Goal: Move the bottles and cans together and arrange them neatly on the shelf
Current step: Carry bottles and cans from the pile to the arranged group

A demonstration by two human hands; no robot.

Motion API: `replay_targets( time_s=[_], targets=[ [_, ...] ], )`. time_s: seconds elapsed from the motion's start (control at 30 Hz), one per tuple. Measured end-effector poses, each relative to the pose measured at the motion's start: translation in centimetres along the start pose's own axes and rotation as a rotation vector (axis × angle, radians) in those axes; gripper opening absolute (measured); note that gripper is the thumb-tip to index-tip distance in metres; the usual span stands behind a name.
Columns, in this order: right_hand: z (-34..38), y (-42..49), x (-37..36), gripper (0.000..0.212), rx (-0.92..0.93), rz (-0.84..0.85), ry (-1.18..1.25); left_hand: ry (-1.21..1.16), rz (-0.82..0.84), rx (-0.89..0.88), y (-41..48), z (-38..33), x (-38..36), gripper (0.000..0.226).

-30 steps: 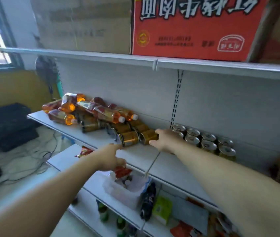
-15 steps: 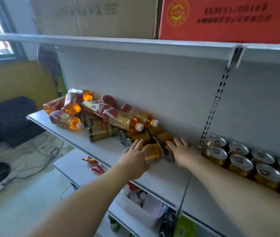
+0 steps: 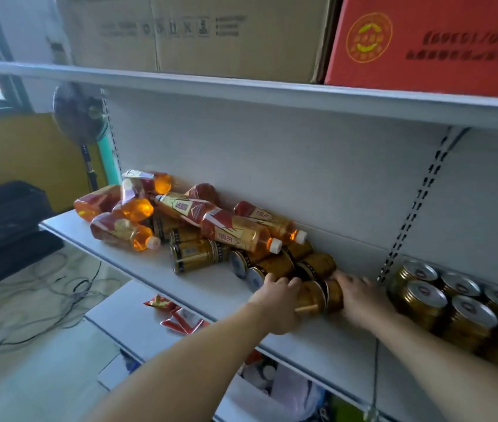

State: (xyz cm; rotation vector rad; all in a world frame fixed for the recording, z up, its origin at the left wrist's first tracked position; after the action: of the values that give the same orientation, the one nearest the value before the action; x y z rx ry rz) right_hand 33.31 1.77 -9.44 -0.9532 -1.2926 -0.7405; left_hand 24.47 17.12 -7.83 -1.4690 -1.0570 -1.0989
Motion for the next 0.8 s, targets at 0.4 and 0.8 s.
replay_targets(
  time_s=[0.4, 0.8],
  targets=[
    [2.0, -13.0, 2.6, 0.063, -0.174, -0.599, 1.014, -1.019, -0.191, -0.226, -3.3, 1.9, 3.0, 0.092],
    [-5.1, -27.1, 3.0, 0.038, -0.404, -0.987, 1.090, -1.324, -0.036, -0.451, -5.0, -12.3, 2.0, 0.077]
  ],
)
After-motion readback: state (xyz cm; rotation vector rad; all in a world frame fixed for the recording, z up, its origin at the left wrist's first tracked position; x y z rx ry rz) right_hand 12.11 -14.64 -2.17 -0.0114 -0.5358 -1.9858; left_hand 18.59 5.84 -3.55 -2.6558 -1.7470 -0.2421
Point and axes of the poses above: each hand's wrist, its own y-axis towards the middle knuckle, its own x-axis out of the back of the hand, z = x × y, the point moved 4 cm from there along y, towards the middle knuckle, and after that the axes turned 9 degrees about z, right-handed, at the moved point
